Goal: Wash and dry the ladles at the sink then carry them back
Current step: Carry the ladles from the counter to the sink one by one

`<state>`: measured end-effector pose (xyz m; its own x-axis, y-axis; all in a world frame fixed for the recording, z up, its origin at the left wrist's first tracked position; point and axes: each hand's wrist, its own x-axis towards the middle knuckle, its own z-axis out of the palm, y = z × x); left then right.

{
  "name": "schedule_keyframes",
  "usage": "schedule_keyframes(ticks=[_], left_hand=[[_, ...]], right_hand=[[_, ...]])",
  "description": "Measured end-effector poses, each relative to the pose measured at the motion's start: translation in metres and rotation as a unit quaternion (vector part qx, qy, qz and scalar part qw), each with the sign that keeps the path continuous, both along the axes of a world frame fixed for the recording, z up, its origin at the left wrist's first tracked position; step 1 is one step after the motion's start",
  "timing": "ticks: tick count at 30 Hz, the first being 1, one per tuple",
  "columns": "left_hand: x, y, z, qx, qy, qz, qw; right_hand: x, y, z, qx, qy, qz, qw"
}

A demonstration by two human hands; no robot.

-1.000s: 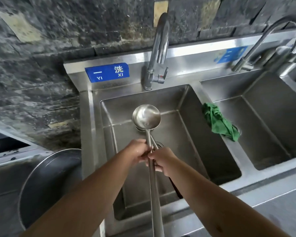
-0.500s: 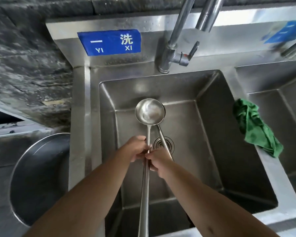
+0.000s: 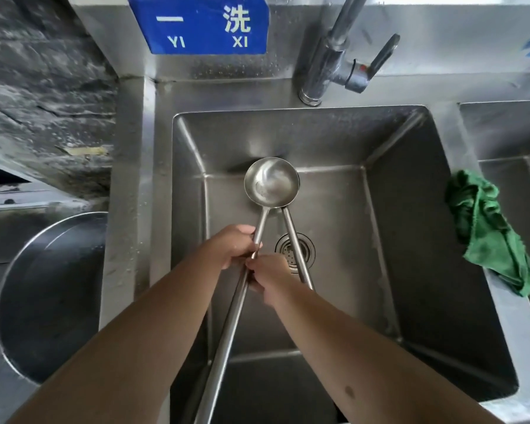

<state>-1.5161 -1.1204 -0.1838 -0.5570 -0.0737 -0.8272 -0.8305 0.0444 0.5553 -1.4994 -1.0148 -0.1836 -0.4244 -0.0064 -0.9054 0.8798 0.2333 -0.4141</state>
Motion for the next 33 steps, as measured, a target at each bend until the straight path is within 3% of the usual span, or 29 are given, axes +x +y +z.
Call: schedule_keyframes(ticks=[4,9,15,20,28,33], left_hand=[[-0.002,0.002,-0.006,-0.073,0.025,-0.036,0.996],[-0.004,0.000,-0.006,-0.100,0.031,-0.081,0.991],[0.006,0.006,0.009,-0.192,0.060,-0.174,0.964],[0.029,0.013,0.057,-0.250,0.096,-0.229,0.936],[0.061,0.007,0.144,-0.354,0.135,-0.312,0.871],[0.095,0.009,0.193,-0.409,0.158,-0.333,0.835]], right_hand=[[0.002,-0.007,-0.007,0.013,0.000,0.016,1.000],[-0.005,0.000,-0.002,-0.008,-0.008,0.064,0.998],[-0.001,0.012,0.018,0.049,0.068,0.206,0.975],[0.004,0.030,0.061,0.133,0.167,0.372,0.903],[0.009,0.064,0.143,0.266,0.311,0.496,0.766],[0.021,0.074,0.187,0.282,0.322,0.550,0.717]])
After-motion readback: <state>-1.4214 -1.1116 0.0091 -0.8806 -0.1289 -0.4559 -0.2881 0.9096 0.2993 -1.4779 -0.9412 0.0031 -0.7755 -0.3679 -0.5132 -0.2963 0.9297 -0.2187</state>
